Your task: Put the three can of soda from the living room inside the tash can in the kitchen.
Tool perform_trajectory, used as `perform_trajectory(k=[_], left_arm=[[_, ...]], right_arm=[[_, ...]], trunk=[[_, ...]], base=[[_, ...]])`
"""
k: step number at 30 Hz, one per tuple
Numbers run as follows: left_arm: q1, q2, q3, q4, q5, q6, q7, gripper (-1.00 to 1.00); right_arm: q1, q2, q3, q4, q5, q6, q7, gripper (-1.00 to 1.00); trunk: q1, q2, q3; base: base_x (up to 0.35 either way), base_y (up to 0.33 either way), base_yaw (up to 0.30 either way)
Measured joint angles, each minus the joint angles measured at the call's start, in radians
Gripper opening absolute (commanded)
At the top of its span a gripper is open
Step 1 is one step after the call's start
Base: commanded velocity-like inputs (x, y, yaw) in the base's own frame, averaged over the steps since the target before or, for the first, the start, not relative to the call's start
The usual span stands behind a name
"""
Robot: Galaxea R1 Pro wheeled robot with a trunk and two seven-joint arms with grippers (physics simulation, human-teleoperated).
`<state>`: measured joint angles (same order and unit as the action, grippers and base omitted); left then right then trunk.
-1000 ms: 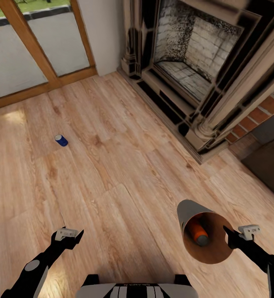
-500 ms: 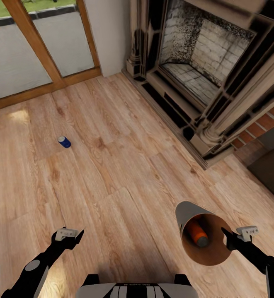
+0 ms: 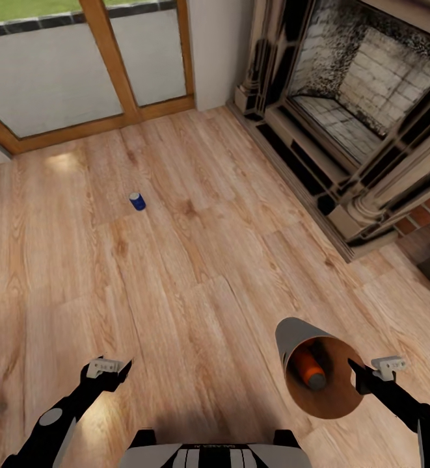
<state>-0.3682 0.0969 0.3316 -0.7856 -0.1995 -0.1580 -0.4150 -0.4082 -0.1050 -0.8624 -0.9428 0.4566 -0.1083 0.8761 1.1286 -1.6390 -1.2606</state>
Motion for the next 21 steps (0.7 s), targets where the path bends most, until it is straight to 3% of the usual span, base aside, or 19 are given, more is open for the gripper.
perform_trajectory(k=[5, 12, 21], left_arm=[[0.000, 0.004, 0.002, -0.001, 0.005, 0.002, -0.001, 1.00], [0.000, 0.003, 0.004, -0.001, 0.005, 0.000, 0.002, 1.00], [0.000, 0.004, 0.005, 0.000, 0.003, 0.001, 0.002, 1.00]], right_arm=[[0.000, -0.001, -0.001, 0.000, 0.001, 0.000, 0.000, -1.00], [0.000, -0.002, -0.001, 0.000, 0.000, -0.001, 0.000, -1.00], [0.000, -0.001, -0.001, 0.000, 0.000, -0.001, 0.000, -1.00]], trunk=[[0.000, 0.000, -0.001], [0.000, 0.000, -0.001], [0.000, 0.000, -0.001]], base=[[-0.144, 0.189, 0.027], [-0.012, 0.043, 0.003], [0.203, 0.051, 0.000]])
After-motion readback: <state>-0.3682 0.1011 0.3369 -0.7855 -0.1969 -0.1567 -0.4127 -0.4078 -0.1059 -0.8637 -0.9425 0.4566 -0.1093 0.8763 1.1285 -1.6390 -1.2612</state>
